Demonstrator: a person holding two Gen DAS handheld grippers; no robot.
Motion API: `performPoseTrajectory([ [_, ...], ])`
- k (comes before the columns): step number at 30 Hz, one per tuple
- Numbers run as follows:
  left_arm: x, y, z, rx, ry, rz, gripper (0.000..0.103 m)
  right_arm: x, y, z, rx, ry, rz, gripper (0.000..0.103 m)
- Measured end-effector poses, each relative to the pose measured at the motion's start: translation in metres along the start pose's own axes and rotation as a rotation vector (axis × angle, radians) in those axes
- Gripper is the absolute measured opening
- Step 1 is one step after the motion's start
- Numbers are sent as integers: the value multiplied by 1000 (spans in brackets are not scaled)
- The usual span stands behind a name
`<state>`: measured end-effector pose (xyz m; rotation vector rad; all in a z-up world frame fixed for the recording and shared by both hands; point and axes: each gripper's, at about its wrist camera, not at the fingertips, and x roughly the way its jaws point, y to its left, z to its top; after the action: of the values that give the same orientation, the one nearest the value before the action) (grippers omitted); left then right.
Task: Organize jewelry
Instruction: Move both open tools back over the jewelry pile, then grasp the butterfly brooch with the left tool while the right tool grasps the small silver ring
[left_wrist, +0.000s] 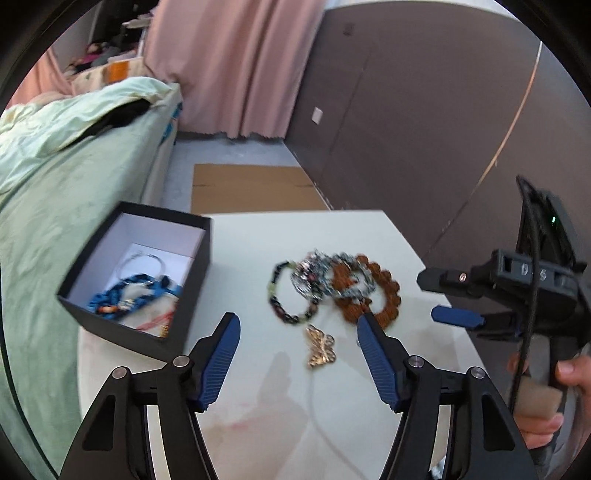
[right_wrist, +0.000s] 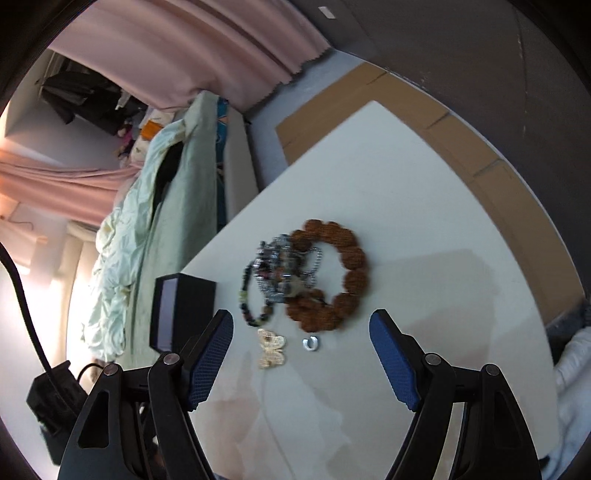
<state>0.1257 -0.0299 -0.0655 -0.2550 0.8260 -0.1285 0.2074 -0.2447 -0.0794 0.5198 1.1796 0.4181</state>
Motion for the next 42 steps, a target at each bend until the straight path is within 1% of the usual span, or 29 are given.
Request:
performPoseTrajectory([
  [1, 6, -3, -1, 5, 15, -4, 59, -1, -2, 1, -2, 0, -3, 77],
  [4, 21, -9, -5, 14, 55, -11, 55, -6, -7, 3, -19, -4, -25, 77],
  [11, 52, -18, -13, 24, 119, 16, 53, -13, -20, 7, -37, 7, -59, 76],
  [13, 60, -21, -16, 39, 132, 31, 52, -13, -21, 9, -42, 12, -65, 74],
  [14, 64, -22, -17, 46, 140, 38, 49, -12, -22, 9, -46, 17, -69, 74],
  [16, 71, -23, -21, 53, 163, 50, 29, -9, -21, 8, -60, 32, -78, 71],
  [17, 72, -24, -23, 58, 155, 63, 26, -7, -20, 7, -71, 46, -80, 69],
  [18, 71, -25, -23, 64, 142, 65, 17, -4, -19, 6, -79, 56, -80, 65],
  [20, 70, -23, -24, 51, 145, 42, 13, 2, -15, 4, -97, 83, -68, 57],
  [21, 69, -21, -23, 40, 144, 28, 13, 6, -13, 2, -104, 99, -61, 49],
  [22, 68, -19, -23, 28, 145, 23, 13, 9, -11, 1, -110, 114, -59, 44],
  [24, 64, -17, -21, 19, 136, 36, 13, 15, -6, -4, -124, 133, -62, 43],
  [29, 47, -9, -14, -6, 104, 30, 13, 23, 3, -11, -159, 148, -81, 39],
  [33, 29, 1, -9, -30, 66, 34, 13, 31, 9, -17, -186, 163, -104, 30],
  [37, 16, 9, -6, -52, 42, 40, 13, 39, 15, -21, -209, 172, -124, 27],
  [42, 0, 15, -1, -68, 10, 38, 13, 46, 21, -25, -225, 171, -165, 26],
])
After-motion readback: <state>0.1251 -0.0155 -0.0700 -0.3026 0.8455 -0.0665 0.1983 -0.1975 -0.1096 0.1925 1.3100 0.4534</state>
